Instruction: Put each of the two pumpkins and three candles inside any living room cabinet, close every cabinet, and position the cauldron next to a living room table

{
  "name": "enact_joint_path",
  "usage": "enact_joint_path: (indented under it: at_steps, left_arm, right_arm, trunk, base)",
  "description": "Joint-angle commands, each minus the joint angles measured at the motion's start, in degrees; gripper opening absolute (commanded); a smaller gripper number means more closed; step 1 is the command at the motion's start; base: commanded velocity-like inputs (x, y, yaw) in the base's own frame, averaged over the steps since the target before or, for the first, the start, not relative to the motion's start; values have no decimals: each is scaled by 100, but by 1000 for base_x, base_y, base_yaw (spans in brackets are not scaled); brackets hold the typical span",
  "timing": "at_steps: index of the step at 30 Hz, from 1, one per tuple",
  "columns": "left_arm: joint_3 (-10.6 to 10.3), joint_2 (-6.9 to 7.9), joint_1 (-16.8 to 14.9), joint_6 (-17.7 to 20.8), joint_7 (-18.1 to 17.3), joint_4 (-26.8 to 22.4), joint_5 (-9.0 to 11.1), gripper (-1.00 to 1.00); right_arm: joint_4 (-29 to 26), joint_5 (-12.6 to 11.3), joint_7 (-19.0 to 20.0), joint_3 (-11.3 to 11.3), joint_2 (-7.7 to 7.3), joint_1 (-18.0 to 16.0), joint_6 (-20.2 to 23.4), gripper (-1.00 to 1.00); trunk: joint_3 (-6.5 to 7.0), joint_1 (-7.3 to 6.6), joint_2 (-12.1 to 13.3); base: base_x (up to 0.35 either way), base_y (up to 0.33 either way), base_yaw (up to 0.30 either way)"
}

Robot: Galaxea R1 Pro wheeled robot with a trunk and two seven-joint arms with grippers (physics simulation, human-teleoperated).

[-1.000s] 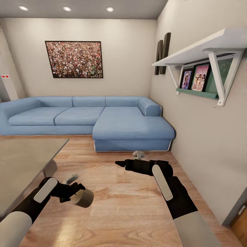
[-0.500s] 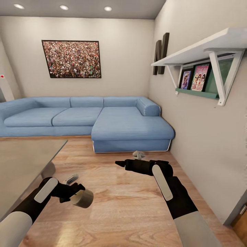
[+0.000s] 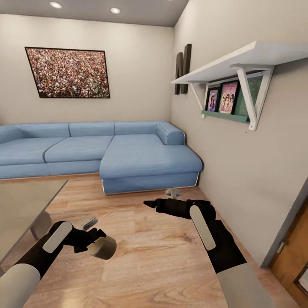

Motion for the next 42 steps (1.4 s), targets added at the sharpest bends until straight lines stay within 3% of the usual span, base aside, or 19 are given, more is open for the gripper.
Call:
enact_joint_path:
  at_steps: [1, 15, 36, 42]
  left_arm:
    - [-23, 8, -3, -7, 38, -7, 63, -100]
    - [-26, 9, -3, -4, 19, -12, 62, -100]
    - [-34, 9, -3, -5, 21, -12, 62, -100]
    - [-35, 9, -3, -11, 25, -16, 62, -100]
  right_arm:
    - [-2, 47, 44, -6, 3, -4, 23, 100]
    - [8, 42, 44, -6, 5, -4, 23, 100]
    - [17, 38, 53, -6, 3, -4, 23, 100]
    - [10, 38, 53, -6, 3, -4, 23, 100]
  trunk:
    - [-6, -1, -3]
    - [20, -1, -3]
    - [95, -1, -3]
    - [125, -1, -3]
  base:
    - [45, 230, -57]
    - [2, 59, -99]
    - [-43, 303, -175]
    - [-29, 67, -246]
